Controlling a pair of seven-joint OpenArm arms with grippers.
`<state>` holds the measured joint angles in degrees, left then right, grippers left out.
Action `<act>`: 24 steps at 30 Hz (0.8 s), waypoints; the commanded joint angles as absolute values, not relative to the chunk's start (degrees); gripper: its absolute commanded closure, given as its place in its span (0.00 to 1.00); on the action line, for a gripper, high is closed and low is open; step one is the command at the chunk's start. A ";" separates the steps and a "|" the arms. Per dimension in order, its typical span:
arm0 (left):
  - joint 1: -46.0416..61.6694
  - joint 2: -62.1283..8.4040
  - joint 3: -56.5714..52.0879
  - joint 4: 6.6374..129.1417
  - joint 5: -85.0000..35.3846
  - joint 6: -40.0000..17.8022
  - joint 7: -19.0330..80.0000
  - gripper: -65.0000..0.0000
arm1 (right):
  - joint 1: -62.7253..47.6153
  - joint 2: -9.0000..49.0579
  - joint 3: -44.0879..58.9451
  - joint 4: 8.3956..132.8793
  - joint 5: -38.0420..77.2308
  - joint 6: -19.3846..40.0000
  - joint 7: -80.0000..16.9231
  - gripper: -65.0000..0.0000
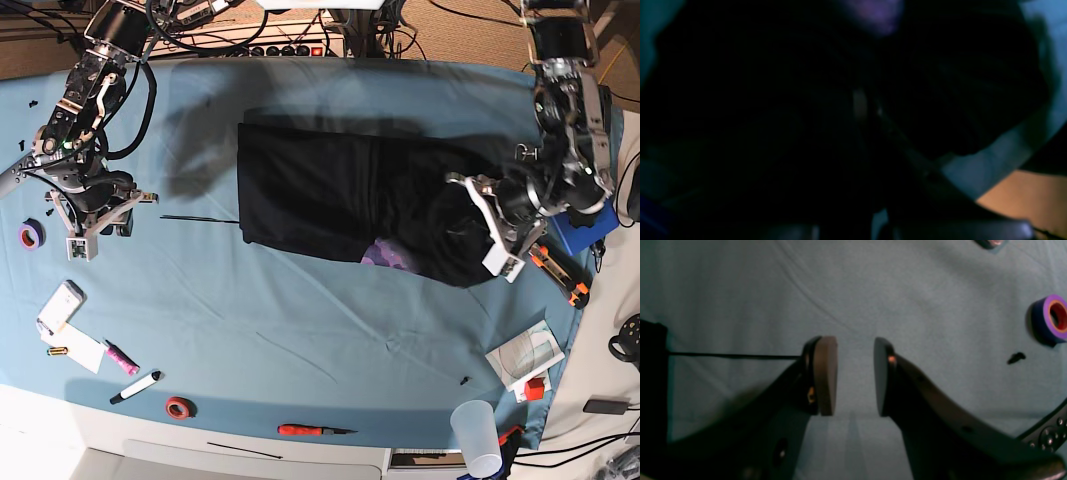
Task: Layout the t-shirt on the table in an organized manner, then fold the t-shirt properly
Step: 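Fold the held strip end over onto the folded stack with the left gripper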
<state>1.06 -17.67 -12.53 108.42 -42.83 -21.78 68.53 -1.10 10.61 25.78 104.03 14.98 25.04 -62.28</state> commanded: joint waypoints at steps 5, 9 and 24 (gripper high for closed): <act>2.68 -17.43 -4.82 115.85 -35.73 -17.54 62.94 1.00 | -0.14 11.40 25.93 104.97 15.35 24.82 -60.80 0.71; 2.81 -15.68 5.52 116.01 -29.56 -15.20 61.41 1.00 | -0.14 11.40 25.93 104.97 15.35 24.82 -60.75 0.71; -2.07 -6.55 20.05 116.01 -10.55 -8.23 58.08 1.00 | -0.16 11.42 25.93 104.97 15.35 24.82 -60.53 0.71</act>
